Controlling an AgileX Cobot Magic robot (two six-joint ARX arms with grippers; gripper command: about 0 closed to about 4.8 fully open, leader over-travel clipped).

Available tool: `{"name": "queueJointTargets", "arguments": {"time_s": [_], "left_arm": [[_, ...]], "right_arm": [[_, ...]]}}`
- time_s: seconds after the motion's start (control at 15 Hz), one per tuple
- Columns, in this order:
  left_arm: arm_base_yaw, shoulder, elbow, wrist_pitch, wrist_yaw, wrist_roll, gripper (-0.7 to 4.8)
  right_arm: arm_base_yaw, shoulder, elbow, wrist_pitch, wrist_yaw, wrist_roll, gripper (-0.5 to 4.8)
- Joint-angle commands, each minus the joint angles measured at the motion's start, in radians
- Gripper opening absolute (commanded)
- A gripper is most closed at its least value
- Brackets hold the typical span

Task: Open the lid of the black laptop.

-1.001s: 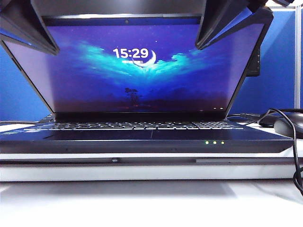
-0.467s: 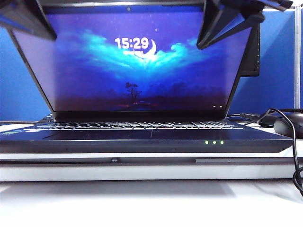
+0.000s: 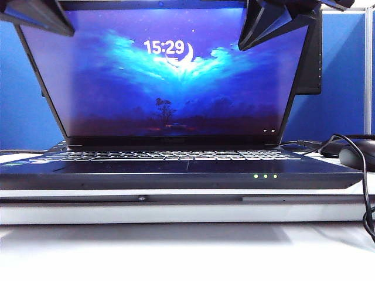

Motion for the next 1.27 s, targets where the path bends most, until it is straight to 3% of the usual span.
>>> {"name": "queueJointTargets", "arguments": {"time_s": [0.07,0.53,1.13,1.27], "left_arm": [[0.002,0.013,0.008,0.149,-0.046,0.023,-0.05],[0.003,0.026,0.008,0.301,-0.116,0.047,-0.05],[0.003,0.068,0.008,0.46,-0.111,0.05,-0.04],[0.003,0.072,0.009,0.519,-0.111,0.085,-0.04]], "right_arm": [[-0.016,-0.002,0.01,0.076,0.015,-0.026,-0.05],[-0.075,-0.002,0.012,0.189,-0.011,-0.053,-0.04],[-0.127,-0.001,0.012,0.311,-0.039,-0.09,-0.04],[-0.152,-0.001,0.012,0.341,-0.055,-0.09,-0.04]]}}
